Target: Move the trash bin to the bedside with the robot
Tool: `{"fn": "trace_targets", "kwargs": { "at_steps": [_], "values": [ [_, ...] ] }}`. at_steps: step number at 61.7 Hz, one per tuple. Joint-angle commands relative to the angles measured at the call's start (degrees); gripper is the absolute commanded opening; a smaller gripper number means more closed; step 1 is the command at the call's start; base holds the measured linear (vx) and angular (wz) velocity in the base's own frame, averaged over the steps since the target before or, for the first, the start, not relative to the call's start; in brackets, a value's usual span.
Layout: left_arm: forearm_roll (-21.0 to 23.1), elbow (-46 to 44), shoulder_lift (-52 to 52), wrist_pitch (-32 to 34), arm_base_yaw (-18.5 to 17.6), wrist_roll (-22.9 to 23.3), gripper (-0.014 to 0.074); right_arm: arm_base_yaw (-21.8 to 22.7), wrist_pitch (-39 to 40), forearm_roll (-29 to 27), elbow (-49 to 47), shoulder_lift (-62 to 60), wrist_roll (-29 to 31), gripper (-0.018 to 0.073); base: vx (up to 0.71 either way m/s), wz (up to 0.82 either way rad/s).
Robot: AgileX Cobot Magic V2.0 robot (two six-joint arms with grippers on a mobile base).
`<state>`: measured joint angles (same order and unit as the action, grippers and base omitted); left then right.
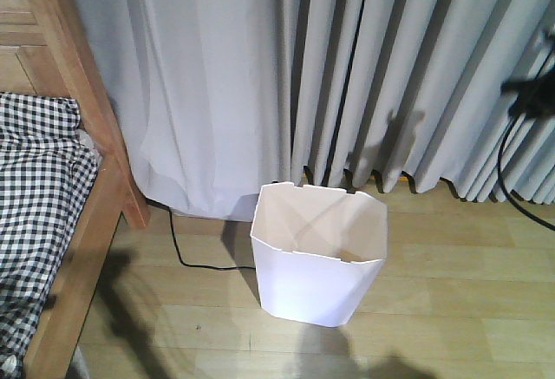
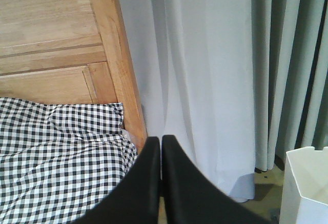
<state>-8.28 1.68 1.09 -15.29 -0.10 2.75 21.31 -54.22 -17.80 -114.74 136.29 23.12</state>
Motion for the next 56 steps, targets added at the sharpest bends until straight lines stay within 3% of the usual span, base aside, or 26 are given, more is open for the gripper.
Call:
{"fn": "trace_targets", "kwargs": {
  "at_steps": [1,22,33,56],
  "values": [
    [0.24,1.65,0.57,4.20,-0.35,0.46,-0.0006,-2.34,0.56,0.33,-1.20,-8.63,-1.10,0.0241,0.00,0.00],
    [0.24,1.65,0.57,4.20,-0.35,0.46,-0.0006,-14.16,0.63,2.95,-1.20,-24.17,-3.51,0.0241,0.00,0.00],
    [0.24,1.65,0.57,4.20,-0.35,0.46,-0.0006,-16.67,2.43,8.58,1.63,-31.04,-7.69,0.0241,0.00,0.00],
    [0.24,1.65,0.57,4.20,-0.35,0.46,-0.0006,-16.95,32.61,9.73,47.62,-59.55,-8.57,0.0241,0.00,0.00]
  ]
}}
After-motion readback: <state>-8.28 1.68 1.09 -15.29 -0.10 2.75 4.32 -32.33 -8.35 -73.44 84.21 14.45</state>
